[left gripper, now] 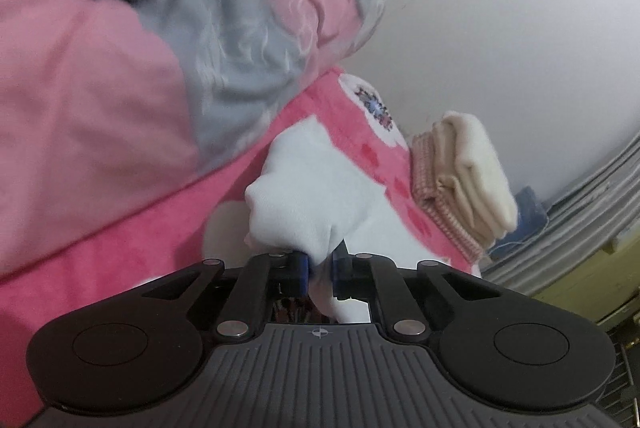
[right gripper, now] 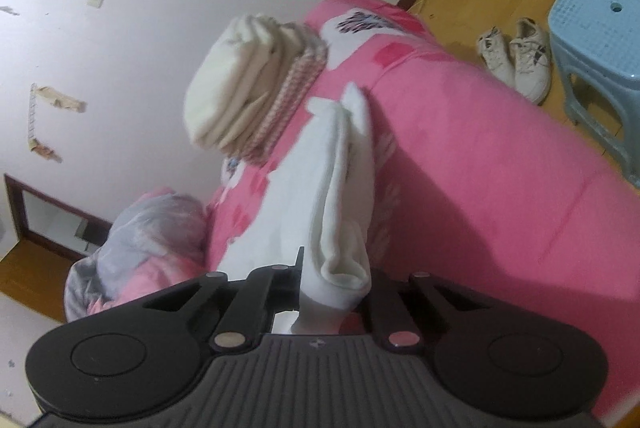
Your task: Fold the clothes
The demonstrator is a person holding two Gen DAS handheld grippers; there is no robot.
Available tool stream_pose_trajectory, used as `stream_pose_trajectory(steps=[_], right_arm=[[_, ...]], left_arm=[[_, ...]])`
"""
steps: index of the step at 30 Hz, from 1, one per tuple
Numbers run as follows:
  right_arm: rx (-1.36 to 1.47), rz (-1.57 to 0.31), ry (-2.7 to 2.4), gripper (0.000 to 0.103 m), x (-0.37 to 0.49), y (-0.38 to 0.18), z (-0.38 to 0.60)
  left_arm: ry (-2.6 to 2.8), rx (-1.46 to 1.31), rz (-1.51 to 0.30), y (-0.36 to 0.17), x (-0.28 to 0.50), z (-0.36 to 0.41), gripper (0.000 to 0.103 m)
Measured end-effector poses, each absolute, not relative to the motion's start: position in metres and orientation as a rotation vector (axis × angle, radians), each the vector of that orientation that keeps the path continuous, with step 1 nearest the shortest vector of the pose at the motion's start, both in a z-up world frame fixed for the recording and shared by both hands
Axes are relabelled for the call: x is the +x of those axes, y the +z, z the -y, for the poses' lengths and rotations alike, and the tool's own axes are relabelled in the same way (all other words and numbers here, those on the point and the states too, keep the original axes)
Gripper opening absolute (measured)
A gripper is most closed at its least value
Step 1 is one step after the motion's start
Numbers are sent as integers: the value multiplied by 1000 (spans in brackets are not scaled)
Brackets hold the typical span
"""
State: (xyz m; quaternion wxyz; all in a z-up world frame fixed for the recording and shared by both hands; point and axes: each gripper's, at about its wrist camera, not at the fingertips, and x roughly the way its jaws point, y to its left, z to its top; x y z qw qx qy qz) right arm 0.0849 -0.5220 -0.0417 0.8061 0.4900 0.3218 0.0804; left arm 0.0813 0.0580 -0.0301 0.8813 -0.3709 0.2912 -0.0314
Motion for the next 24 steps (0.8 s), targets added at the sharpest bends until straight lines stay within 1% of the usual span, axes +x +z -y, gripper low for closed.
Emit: stream_pose_trajectory(steps=[4, 8, 12, 13, 14, 15, 16, 17, 18, 20, 22, 24], right_arm=[[1066, -725, 211, 6, 45, -35, 519], [1116, -817, 219, 6, -5, -40, 517], [1167, -928, 190, 6, -50, -59, 513], [1172, -954, 181, 7, -58, -64, 513], [1157, -977, 171, 8, -61, -68, 513], [1134, -997, 170, 10, -61, -69, 514], [1111, -1017, 169, 17, -61, -70, 514], [1088, -1036, 167, 20, -61, -71, 515], [1049, -1049, 168, 21, -61, -68, 516], [908, -1049, 176, 33, -64, -43, 517], [762, -1043, 185, 35, -68, -17, 518], [602, -1001, 227, 35, -75, 14, 514]], left_arm=[[-88, -712, -667, -11, 43, -74, 8], [-92, -667, -772, -1, -1, -92, 8], [-82, -591, -930, -14, -28, -96, 8], [-86, -561, -983, -21, -29, -96, 11], [-87, -535, -1034, -27, -28, -95, 15], [-79, -516, -1075, -34, -25, -95, 17], [-71, -497, -1098, -36, -22, -95, 22], [-63, -478, -1121, -38, -19, -94, 28], [-57, -460, -1139, -39, -17, -94, 30], [-57, -431, -1156, -24, -17, -97, 35], [-52, -406, -1178, -3, -16, -103, 37], [-36, -367, -1163, 20, -18, -110, 38]])
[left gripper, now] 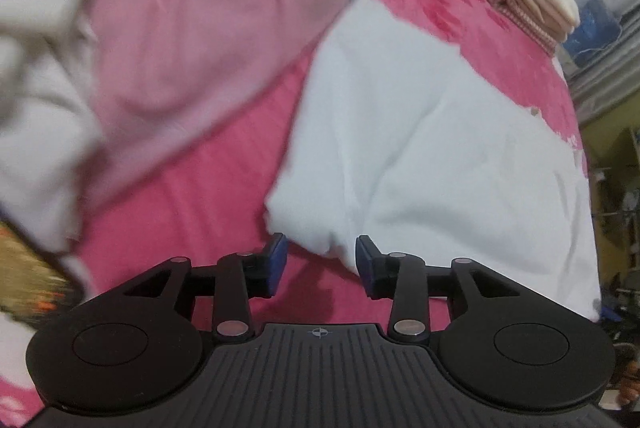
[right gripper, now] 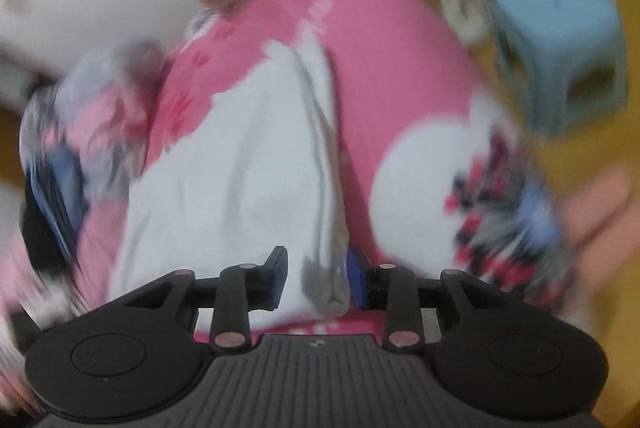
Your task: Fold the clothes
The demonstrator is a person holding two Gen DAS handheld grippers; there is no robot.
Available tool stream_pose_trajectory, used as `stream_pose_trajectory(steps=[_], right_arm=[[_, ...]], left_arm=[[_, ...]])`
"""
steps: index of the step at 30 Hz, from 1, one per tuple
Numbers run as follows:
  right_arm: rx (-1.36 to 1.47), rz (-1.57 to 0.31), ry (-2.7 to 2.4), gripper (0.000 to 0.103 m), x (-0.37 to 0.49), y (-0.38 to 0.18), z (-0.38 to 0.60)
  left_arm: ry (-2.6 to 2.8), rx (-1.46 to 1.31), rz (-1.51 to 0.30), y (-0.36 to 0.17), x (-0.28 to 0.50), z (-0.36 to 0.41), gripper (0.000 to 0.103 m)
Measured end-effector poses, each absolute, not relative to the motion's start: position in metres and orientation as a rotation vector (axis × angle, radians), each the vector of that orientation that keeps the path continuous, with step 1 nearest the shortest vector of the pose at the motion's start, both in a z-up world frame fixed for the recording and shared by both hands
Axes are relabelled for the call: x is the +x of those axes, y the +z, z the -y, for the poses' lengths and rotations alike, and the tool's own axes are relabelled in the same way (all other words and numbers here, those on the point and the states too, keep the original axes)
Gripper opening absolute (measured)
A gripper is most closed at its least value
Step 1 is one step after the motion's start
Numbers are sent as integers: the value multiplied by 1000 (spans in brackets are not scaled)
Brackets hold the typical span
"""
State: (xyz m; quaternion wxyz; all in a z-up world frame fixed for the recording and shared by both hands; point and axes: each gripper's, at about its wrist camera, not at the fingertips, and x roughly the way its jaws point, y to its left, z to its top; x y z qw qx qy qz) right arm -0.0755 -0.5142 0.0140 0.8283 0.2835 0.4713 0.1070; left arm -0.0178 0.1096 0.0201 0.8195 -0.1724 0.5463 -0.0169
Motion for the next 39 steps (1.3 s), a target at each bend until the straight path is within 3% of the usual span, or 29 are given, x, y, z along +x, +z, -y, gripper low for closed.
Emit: stream_pose_trajectory(steps=[3, 5, 12, 17, 24, 29, 39], right_arm=[[409, -925, 377, 35, -79, 51, 493], [300, -886, 516, 35, -72, 64, 461], [19, -921, 834, 32, -43, 32, 330], [-109, -901, 857, 29, -39, 10, 286], [-164, -905, 837, 19, -33, -9, 274], [-227, -894, 840, 2, -37, -18, 268], [80, -854, 721, 0, -53, 12, 328]], left_arm=[[-53, -255, -1094, 57, -16, -109, 44], [-104, -150, -1039, 71, -12, -95, 57], [-306, 117, -982, 32, -9, -2, 57], [-337, 130, -986, -11, -14, 29, 55], [-329, 197, -976, -38, -17, 50, 54], [-310, 187, -985, -44, -23, 45, 54], [-283, 156, -985, -45, -27, 40, 54]])
